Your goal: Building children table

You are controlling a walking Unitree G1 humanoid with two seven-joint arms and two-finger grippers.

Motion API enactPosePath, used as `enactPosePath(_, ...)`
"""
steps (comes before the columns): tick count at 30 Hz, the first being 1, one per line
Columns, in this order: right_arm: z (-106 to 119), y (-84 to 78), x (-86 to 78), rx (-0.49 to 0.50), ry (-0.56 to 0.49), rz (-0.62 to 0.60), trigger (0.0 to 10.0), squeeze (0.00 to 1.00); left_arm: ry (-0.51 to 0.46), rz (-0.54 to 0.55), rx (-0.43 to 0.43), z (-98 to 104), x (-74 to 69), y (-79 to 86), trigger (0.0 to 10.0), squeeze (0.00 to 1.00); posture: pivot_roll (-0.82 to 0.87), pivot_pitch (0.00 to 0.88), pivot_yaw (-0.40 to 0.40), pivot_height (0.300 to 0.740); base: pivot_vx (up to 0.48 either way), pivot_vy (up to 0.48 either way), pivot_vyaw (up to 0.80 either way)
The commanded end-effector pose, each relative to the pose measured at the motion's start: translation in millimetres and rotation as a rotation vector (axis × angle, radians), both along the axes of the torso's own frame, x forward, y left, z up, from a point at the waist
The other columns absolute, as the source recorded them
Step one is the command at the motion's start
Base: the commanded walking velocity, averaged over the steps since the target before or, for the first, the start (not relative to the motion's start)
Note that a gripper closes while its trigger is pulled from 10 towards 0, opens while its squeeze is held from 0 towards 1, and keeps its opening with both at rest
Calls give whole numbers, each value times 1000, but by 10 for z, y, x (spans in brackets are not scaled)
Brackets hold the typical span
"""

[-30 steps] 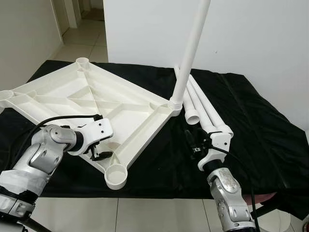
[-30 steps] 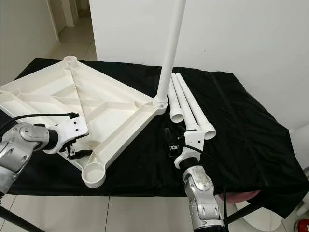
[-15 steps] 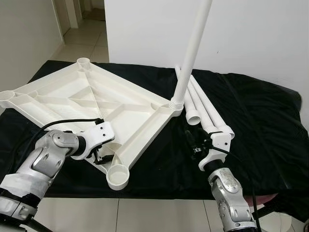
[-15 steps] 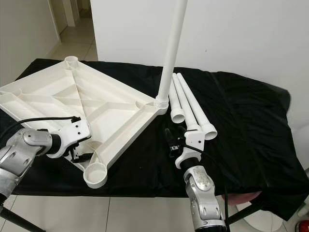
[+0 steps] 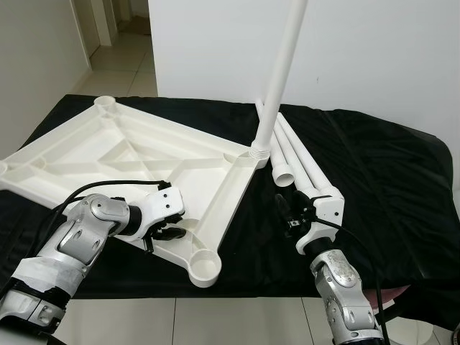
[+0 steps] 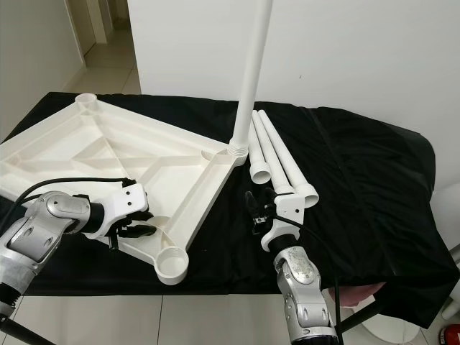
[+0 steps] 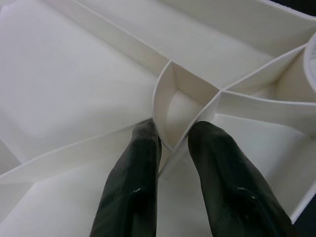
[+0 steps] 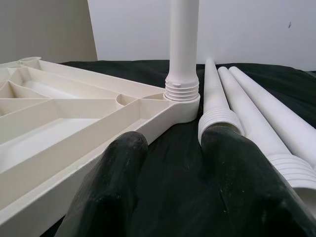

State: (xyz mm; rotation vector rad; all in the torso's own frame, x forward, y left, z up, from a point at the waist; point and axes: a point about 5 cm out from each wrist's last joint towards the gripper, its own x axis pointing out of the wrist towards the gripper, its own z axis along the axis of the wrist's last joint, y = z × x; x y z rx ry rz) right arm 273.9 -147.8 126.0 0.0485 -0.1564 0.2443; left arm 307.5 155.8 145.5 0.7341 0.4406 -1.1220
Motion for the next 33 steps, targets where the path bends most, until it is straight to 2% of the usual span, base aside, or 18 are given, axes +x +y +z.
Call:
enactPosePath(1, -14, -20, -3, -21, 1, 1, 10000, 0, 118, -40, 7, -184, -93, -39, 1529, 0, -31, 0, -46, 740, 0, 0, 0)
enactPosePath(10, -13, -27, -8, -22, 0, -2, 10000, 0, 107, -10, -23, -227, -86, -113, 1569, 0, -36, 0, -45, 740, 0, 0, 0)
enactPosePath(11, -12, -28, -8, -23, -1, -2, 10000, 0, 102, 1, -31, -231, -76, -128, 2157, 0, -36, 0, -45, 740, 0, 0, 0)
enactPosePath(12, -9, -32, -5, -25, -2, -4, 10000, 0, 86, 44, -41, -237, -36, -138, 275, 0, -38, 0, -45, 740, 0, 0, 0)
enactPosePath(13, -7, -34, -3, -25, -3, -4, 10000, 0, 73, 90, -51, -242, 6, -140, 0, 0, -38, 0, -45, 740, 0, 0, 0)
enactPosePath(15, -7, -34, -3, -25, -3, -4, 10000, 0, 73, 90, -51, -242, 6, -140, 0, 0, -38, 0, -45, 740, 0, 0, 0)
enactPosePath(18, -9, -26, -4, -26, -3, 0, 10000, 0, 44, 220, -40, -264, 117, -77, 0, 0, -36, 0, -48, 740, 0, 0, 0)
enactPosePath(19, -9, -26, -4, -26, -3, 0, 10000, 0, 44, 220, -40, -264, 117, -77, 0, 0, -36, 0, -48, 740, 0, 0, 0)
enactPosePath(22, -13, -20, -5, -28, -2, 4, 10000, 0, 11, 309, -9, -287, 176, -11, 0, 0, -35, 0, -49, 740, 0, 0, 0)
enactPosePath(27, -12, -19, -3, -27, -3, 4, 10000, 0, -6, 342, 1, -292, 191, 0, 0, 0, -35, 0, -47, 740, 0, 0, 0)
enactPosePath(28, -11, -17, -3, -27, -3, 4, 10000, 0, 7, 322, -24, -279, 171, -41, 8941, 0, -34, 0, -48, 740, 0, 0, 0)
enactPosePath(29, -11, -14, -2, -27, -4, 5, 10000, 0, 16, 293, -50, -259, 148, -74, 10000, 0, -34, 0, -48, 740, 0, 0, 0)
enactPosePath(31, -13, -10, -1, -28, -3, 6, 10000, 0, 26, 228, -52, -247, 100, -101, 10000, 0, -34, 0, -48, 740, 0, 0, 0)
enactPosePath(32, -13, -10, -1, -28, -3, 6, 10000, 0, 26, 228, -52, -247, 100, -101, 10000, 0, -34, 0, -48, 740, 0, 0, 0)
enactPosePath(33, -16, -6, -1, -29, -2, 8, 10000, 0, 38, 220, -61, -240, 89, -98, 10000, 180, -29, 0, -49, 740, 0, 0, 0)
